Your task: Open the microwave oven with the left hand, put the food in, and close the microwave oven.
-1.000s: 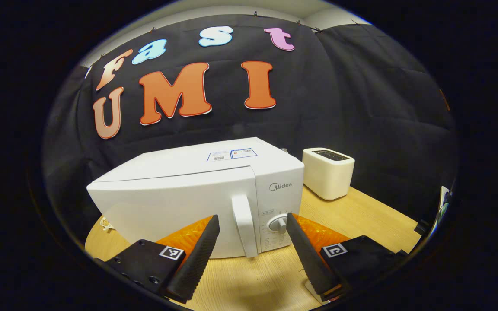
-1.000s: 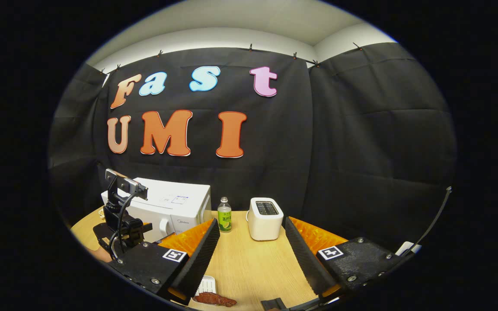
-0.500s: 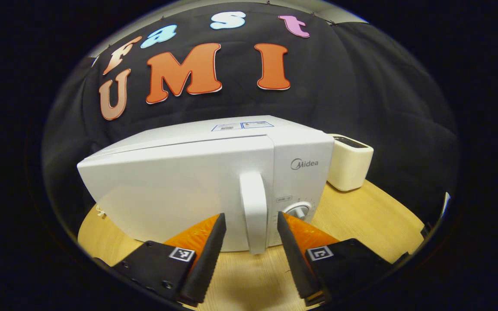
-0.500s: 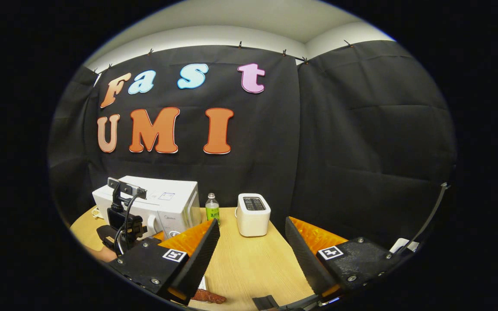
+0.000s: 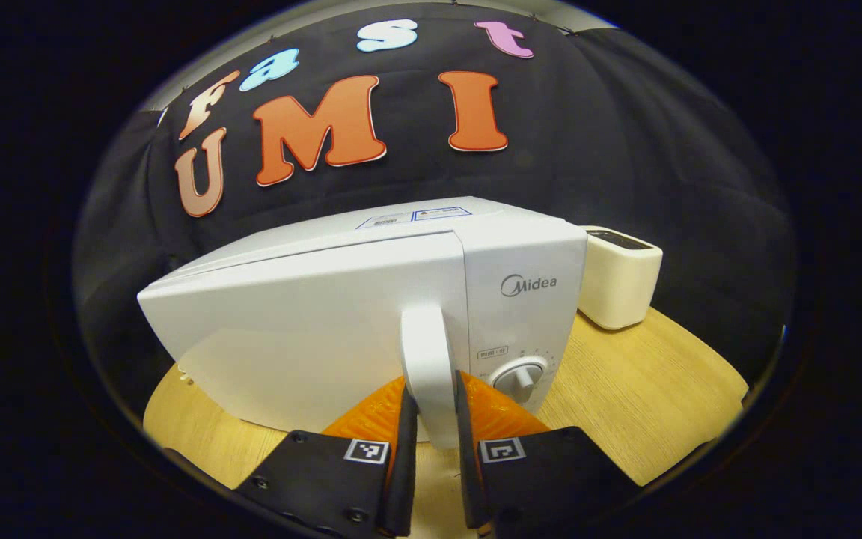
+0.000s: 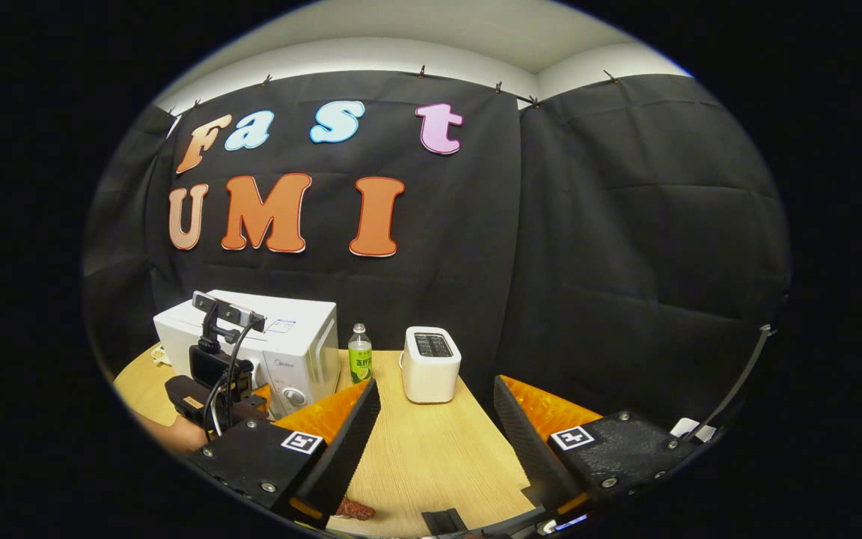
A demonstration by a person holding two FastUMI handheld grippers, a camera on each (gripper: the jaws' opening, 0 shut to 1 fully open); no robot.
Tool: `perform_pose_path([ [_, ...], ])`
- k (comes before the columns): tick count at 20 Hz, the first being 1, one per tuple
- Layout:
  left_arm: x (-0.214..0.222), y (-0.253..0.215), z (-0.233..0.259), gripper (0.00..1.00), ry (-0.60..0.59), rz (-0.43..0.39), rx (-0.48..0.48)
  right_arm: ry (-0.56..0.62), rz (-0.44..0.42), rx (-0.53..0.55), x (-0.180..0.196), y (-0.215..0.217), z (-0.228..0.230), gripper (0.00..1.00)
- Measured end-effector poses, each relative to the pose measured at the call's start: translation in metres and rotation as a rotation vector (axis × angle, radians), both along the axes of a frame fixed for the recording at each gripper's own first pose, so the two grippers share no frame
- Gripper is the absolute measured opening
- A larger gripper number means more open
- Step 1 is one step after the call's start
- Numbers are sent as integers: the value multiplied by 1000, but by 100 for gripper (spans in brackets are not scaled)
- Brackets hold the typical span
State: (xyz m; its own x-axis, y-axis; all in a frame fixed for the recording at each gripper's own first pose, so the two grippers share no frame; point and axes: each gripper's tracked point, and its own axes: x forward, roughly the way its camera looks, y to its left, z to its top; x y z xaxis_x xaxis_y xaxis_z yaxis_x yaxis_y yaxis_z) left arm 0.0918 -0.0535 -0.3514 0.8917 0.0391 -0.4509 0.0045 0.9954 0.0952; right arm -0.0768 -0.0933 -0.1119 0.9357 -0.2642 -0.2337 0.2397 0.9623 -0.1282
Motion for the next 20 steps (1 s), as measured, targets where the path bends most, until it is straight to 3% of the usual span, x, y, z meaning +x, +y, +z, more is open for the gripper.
perform_pose_path([
  [1, -2, 1, 2, 30, 5, 6, -5, 8, 5, -2, 0, 0, -2, 95],
  [4, 0, -1, -2, 20, 10, -12, -19, 28, 41, -12, 1, 4, -7, 95],
  [20, -9, 1, 1, 17, 5, 43, 96, 54, 220, 14, 20, 10, -28, 92],
])
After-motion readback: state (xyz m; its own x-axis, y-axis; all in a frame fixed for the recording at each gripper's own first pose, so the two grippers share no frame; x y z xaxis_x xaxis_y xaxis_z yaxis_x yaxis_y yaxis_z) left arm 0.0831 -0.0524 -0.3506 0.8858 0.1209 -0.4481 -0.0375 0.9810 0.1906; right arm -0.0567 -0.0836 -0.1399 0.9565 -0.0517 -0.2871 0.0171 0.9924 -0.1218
